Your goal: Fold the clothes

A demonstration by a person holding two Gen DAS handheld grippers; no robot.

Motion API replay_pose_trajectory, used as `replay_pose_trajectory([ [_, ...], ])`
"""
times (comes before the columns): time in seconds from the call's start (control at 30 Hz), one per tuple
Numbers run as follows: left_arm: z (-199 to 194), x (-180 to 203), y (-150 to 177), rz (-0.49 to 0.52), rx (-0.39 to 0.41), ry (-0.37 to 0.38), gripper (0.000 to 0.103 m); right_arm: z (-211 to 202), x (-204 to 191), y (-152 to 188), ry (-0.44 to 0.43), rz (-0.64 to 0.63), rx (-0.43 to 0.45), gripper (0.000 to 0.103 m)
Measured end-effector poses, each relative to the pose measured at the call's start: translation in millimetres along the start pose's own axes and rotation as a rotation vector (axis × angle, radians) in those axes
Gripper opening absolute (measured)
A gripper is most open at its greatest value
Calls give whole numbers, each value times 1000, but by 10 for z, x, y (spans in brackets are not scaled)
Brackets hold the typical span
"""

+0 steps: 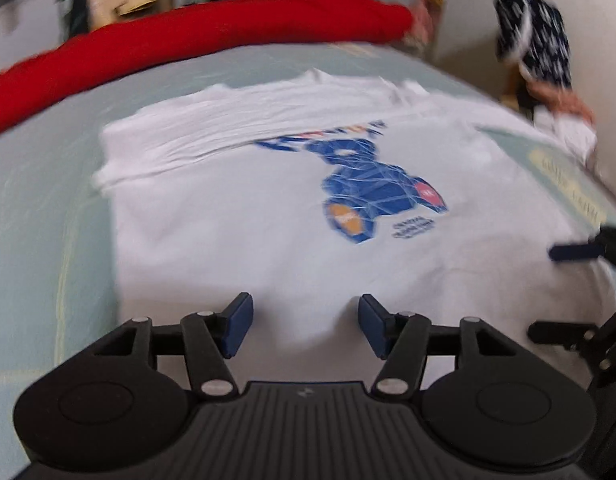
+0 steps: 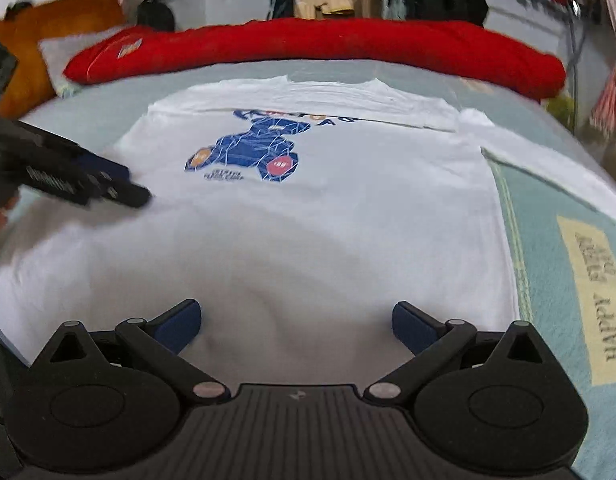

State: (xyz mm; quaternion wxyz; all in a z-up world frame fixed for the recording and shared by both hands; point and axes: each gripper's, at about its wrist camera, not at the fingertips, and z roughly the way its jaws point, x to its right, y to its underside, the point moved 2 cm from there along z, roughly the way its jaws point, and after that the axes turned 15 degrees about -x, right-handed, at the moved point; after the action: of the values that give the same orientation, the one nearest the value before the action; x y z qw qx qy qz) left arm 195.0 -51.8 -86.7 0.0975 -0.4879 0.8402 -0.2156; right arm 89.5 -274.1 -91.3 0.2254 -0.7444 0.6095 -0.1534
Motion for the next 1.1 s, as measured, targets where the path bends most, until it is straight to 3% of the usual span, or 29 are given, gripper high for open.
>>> replay_pose_trajectory([
  [0.17,-176,-160,77,-83,29,13,57,7,11,44,-1,14,22,103],
  [0.27,-282,-256,123,-133,47,21,61,10,-12,59,12,11,32,103],
  [0.4,-174,25,250,-79,21,92,66,10,-21,78,18,7,44,103],
  [0.6,-206,122,648,-83,53,23,67,6,-21,136,23,-6,77,103],
  [0.77,-437,226,742,-73,59,-38,70,-3,-38,170,36,-18,101,103],
  [0.93,-255,329,840,-131,14,-36,73,-21,-47,233,40,-10,129,103],
  [1.0,-288,359,802,-120,6,-57,73,-38,-28,251,30,-6,134,103],
  [1.1,-470,408,579,-80,54,-80,73,-72,-11,292,29,-13,135,103],
])
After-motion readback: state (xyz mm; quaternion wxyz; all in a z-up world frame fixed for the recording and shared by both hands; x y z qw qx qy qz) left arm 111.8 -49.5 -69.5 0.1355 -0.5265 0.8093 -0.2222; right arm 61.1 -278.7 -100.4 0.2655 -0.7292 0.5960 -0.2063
